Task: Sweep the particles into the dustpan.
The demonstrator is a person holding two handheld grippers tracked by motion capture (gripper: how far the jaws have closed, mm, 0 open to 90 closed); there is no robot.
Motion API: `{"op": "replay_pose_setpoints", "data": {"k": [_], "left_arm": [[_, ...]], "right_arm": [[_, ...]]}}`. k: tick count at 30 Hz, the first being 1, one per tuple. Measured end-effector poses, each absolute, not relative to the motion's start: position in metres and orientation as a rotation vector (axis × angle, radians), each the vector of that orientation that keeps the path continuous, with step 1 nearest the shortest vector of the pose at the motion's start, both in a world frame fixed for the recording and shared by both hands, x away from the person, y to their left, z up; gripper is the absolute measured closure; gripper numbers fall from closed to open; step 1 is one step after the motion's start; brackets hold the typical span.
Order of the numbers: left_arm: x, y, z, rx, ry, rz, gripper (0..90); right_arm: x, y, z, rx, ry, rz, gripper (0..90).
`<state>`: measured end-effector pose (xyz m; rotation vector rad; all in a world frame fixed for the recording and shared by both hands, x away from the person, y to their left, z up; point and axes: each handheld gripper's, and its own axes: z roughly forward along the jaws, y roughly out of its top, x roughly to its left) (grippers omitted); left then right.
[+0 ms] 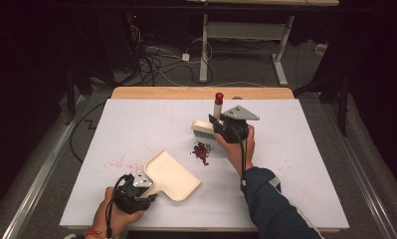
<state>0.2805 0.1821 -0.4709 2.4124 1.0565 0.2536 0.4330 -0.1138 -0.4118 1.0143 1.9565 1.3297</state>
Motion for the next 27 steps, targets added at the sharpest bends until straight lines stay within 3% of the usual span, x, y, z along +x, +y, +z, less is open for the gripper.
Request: {"op": "replay_pose_setpoints", "data": {"k": [27], "left_arm": [[0.3, 0.155, -0.465, 2.428, 1.099, 0.201, 63.6]], "right_arm": [[0.402, -0.098, -0.407, 0.955, 2.076, 1.297, 70.1]]}}
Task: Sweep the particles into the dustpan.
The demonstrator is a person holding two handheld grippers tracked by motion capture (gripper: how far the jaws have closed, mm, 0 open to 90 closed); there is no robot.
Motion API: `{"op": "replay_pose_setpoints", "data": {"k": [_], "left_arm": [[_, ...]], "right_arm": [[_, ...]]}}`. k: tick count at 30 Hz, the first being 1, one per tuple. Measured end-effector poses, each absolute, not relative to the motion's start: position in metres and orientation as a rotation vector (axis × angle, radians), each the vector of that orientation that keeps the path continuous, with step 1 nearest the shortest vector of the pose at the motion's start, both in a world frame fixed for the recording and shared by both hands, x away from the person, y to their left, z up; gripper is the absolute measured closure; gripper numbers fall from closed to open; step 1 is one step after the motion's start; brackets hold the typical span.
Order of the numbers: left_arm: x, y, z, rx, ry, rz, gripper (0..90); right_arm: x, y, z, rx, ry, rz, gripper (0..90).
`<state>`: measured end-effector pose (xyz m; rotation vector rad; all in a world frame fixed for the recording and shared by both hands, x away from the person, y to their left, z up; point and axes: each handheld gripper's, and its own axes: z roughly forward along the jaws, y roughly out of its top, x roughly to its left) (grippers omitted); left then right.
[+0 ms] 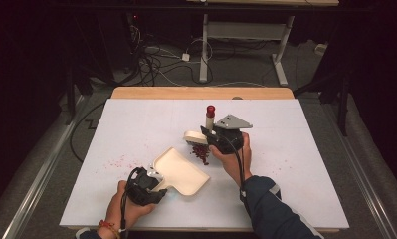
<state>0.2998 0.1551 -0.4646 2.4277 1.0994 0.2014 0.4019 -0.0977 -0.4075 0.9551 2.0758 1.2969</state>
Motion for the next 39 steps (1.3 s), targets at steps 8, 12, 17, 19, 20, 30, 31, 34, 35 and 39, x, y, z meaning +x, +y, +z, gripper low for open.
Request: {"op": "replay_pose_setpoints", "data": {"k": [8, 12, 17, 19, 20, 30, 31, 34, 35, 39], "left_arm": [[0.307, 0.147, -0.464, 2.404, 1.124, 0.191, 63.6], [0.309, 0.143, -0.465, 2.41, 1.123, 0.2, 63.5], [0.31, 0.143, -0.465, 2.414, 1.12, 0.2, 63.5], [0.311, 0.144, -0.465, 2.425, 1.11, 0.201, 63.5], [0.311, 0.144, -0.465, 2.429, 1.107, 0.204, 63.5], [0.313, 0.148, -0.468, 2.45, 1.07, 0.21, 63.5], [0.313, 0.148, -0.468, 2.451, 1.064, 0.208, 63.5], [0.314, 0.151, -0.468, 2.459, 1.039, 0.201, 63.5], [0.314, 0.151, -0.468, 2.459, 1.039, 0.201, 63.5], [0.314, 0.155, -0.469, 2.464, 1.014, 0.201, 63.5]], "right_arm": [[0.384, -0.09, -0.406, 0.992, 2.075, 1.343, 70.2], [0.375, -0.084, -0.407, 0.984, 2.07, 1.332, 70.1], [0.367, -0.08, -0.406, 0.969, 2.088, 1.356, 70.1], [0.362, -0.076, -0.406, 0.935, 2.099, 1.358, 70.2], [0.36, -0.075, -0.405, 0.933, 2.102, 1.365, 70.2], [0.348, -0.068, -0.402, 0.876, 2.138, 1.379, 70.2], [0.347, -0.068, -0.401, 0.87, 2.133, 1.382, 70.2], [0.35, -0.069, -0.396, 0.855, 2.101, 1.379, 70.3], [0.352, -0.071, -0.394, 0.861, 2.09, 1.387, 70.2], [0.362, -0.084, -0.383, 0.898, 2.029, 1.425, 70.2]]}}
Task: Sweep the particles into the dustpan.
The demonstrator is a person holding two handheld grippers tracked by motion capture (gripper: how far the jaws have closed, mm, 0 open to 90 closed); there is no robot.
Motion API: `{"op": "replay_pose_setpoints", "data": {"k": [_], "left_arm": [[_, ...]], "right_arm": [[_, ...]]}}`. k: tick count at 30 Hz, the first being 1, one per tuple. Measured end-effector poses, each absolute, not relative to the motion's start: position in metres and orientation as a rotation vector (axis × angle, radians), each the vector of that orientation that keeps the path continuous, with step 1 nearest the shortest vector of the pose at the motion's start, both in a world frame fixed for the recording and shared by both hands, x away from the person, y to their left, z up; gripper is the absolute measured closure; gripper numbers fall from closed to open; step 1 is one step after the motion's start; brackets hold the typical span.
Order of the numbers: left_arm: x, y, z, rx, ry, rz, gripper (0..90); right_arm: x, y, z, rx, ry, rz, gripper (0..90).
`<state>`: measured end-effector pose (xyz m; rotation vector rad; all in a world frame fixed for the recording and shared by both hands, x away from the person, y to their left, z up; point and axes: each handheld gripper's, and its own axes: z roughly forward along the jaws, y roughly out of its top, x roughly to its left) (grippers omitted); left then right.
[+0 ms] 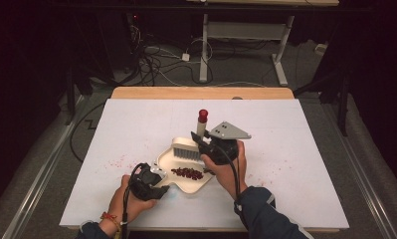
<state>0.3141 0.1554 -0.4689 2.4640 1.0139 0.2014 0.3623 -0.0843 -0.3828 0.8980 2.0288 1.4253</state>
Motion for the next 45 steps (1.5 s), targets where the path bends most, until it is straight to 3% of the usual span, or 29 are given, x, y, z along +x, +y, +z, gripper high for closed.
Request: {"op": "replay_pose_setpoints", "data": {"k": [8, 19, 32, 45], "left_arm": [[0.311, 0.16, -0.468, 2.505, 0.968, 0.21, 63.6], [0.305, 0.156, -0.464, 2.544, 0.947, 0.2, 63.5], [0.303, 0.157, -0.466, 2.534, 0.952, 0.187, 63.5], [0.3, 0.156, -0.467, 2.533, 0.953, 0.206, 63.5]], "right_arm": [[0.362, -0.131, -0.369, 0.972, 1.947, 1.421, 70.2], [0.351, -0.164, -0.387, 0.968, 1.894, 1.176, 70.2], [0.334, -0.13, -0.405, 0.901, 2.051, 1.201, 70.1], [0.306, -0.119, -0.386, 0.784, 2.064, 1.341, 70.2]]}}
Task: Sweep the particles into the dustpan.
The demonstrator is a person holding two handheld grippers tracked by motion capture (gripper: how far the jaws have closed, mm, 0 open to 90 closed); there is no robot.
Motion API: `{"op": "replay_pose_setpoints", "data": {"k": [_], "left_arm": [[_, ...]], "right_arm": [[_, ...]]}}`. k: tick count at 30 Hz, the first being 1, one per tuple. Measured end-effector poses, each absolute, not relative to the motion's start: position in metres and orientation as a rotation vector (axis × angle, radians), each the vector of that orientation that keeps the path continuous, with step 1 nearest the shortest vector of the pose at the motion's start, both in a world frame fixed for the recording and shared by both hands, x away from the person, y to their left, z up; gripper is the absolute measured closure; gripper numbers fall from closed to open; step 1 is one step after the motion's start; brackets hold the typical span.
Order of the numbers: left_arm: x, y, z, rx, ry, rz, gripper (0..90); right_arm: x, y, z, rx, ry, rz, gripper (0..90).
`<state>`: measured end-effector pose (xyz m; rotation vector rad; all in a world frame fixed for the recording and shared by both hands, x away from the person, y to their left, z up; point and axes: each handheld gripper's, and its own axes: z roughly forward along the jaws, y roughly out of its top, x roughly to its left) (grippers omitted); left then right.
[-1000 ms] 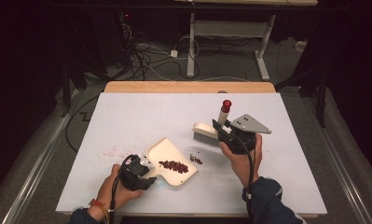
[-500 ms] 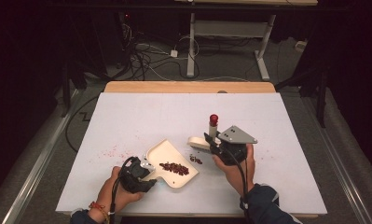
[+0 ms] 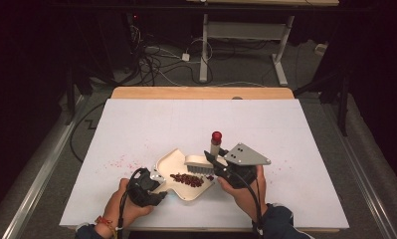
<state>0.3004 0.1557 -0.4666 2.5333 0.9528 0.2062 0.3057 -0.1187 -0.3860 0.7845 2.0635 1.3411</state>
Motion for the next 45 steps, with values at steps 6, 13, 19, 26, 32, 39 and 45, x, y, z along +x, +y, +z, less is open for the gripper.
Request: {"op": "replay_pose_setpoints", "data": {"k": [6, 13, 19, 26, 32, 39, 45], "left_arm": [[0.299, 0.156, -0.466, 2.543, 0.939, 0.21, 63.5], [0.298, 0.156, -0.466, 2.552, 0.934, 0.219, 63.5], [0.298, 0.155, -0.465, 2.557, 0.938, 0.216, 63.5], [0.298, 0.156, -0.466, 2.546, 0.94, 0.213, 63.5], [0.298, 0.156, -0.467, 2.544, 0.942, 0.208, 63.5], [0.298, 0.156, -0.467, 2.547, 0.94, 0.205, 63.5], [0.299, 0.157, -0.467, 2.542, 0.944, 0.197, 63.5]], "right_arm": [[0.309, -0.148, -0.377, 0.841, 2.08, 1.323, 70.2], [0.304, -0.187, -0.373, 0.91, 2.055, 1.25, 70.2], [0.306, -0.182, -0.39, 0.933, 2.112, 1.221, 70.2], [0.302, -0.147, -0.396, 0.86, 2.146, 1.294, 70.2], [0.295, -0.14, -0.39, 0.809, 2.129, 1.329, 70.2], [0.303, -0.157, -0.385, 0.846, 2.047, 1.329, 70.2], [0.332, -0.152, -0.399, 0.897, 1.911, 1.231, 70.2]]}}
